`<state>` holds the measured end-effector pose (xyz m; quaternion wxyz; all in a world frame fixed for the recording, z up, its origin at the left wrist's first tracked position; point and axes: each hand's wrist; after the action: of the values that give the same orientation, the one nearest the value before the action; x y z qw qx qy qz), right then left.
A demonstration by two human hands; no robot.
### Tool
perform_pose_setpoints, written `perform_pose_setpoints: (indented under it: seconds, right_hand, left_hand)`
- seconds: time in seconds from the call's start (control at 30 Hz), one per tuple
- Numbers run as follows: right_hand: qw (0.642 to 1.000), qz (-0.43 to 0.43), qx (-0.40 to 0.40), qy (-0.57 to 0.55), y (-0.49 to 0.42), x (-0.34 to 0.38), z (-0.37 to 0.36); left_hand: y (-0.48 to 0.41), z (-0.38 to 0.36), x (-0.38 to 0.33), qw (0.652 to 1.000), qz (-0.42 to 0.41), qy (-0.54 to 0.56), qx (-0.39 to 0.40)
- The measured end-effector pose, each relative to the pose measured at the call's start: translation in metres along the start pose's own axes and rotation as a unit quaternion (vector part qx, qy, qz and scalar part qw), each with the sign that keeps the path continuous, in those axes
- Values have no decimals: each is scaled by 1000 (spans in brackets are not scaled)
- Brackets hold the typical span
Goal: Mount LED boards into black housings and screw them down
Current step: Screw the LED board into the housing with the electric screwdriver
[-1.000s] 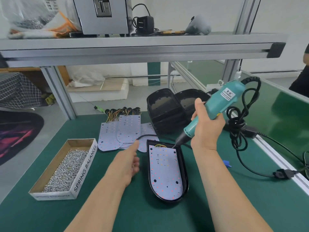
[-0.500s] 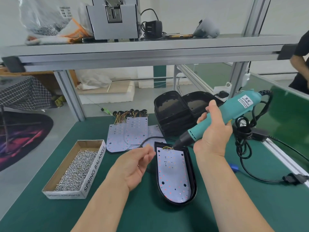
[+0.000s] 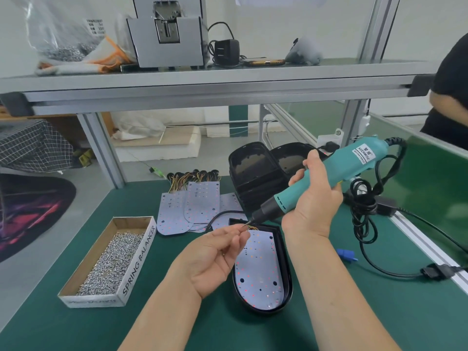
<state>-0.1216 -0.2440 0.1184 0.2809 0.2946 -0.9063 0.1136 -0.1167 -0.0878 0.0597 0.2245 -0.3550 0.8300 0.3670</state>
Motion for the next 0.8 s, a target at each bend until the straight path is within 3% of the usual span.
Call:
perform_pose_setpoints:
  seconds: [0.8]
  right_hand:
    - [1000, -5, 2, 20, -2, 2, 11]
  left_hand:
    - [-4, 3, 7, 995, -36, -89, 34]
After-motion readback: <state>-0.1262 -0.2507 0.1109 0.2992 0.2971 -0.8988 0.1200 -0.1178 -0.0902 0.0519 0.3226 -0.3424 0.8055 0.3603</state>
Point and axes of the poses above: each hand's wrist, its own y-axis away from the middle knuckle, its own z-axis out of the back of the hand, x = y × z, and after that the axes turned 5 degrees about -y, right-handed
